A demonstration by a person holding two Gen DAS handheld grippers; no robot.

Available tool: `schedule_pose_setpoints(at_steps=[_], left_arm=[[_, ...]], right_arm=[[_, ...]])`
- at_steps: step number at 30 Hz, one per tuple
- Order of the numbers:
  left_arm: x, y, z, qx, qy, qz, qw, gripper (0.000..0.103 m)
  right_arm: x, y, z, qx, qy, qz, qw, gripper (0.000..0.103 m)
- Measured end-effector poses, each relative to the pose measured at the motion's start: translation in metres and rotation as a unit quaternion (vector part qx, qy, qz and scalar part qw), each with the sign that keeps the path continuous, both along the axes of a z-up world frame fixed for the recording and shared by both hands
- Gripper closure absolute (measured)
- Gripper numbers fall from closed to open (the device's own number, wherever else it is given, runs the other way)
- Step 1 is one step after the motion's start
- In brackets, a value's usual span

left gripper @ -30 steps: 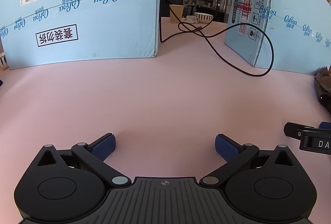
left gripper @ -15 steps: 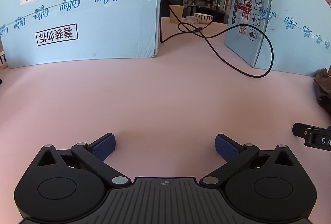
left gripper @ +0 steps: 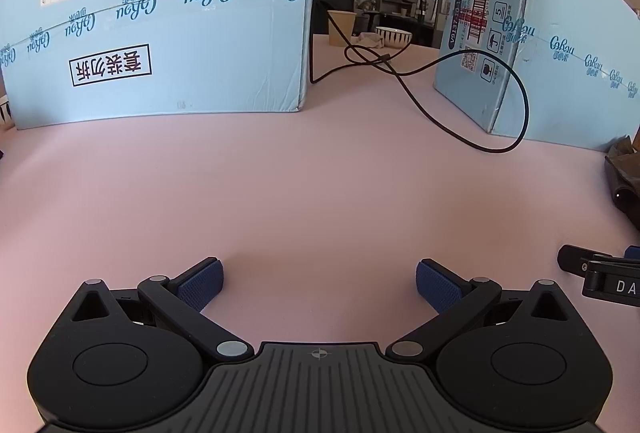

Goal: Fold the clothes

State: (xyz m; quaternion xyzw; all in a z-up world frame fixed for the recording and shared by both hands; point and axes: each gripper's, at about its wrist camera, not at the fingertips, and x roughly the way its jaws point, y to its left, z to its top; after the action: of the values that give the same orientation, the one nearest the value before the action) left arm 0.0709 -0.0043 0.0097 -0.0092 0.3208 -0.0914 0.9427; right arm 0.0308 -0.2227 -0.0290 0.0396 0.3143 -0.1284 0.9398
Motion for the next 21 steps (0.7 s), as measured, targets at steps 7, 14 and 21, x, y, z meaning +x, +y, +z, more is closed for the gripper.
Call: schedule_pose_setpoints(at_steps=[7,14,21], left_arm=[[-0.0001,0.0006,0.0002,-0.003,0.000,0.000,1.0000,0.000],[-0.0003,0.0001,0.0002,-0.004,0.000,0.001,1.0000,0.000],[-0.0006,0.0009,0.0001,-0.005,0.000,0.001,1.0000,0.000]], right_arm=[[-0.0031,0.0038,0.0001,0.001,-0.001,-0.002,1.000,0.000],[-0.0023,0.0016,0.0004,0.003,-0.001,-0.001,1.000,0.000],[-0.0006,0.0006,0.0009,0.005,0.000,-0.001,1.000,0.000]])
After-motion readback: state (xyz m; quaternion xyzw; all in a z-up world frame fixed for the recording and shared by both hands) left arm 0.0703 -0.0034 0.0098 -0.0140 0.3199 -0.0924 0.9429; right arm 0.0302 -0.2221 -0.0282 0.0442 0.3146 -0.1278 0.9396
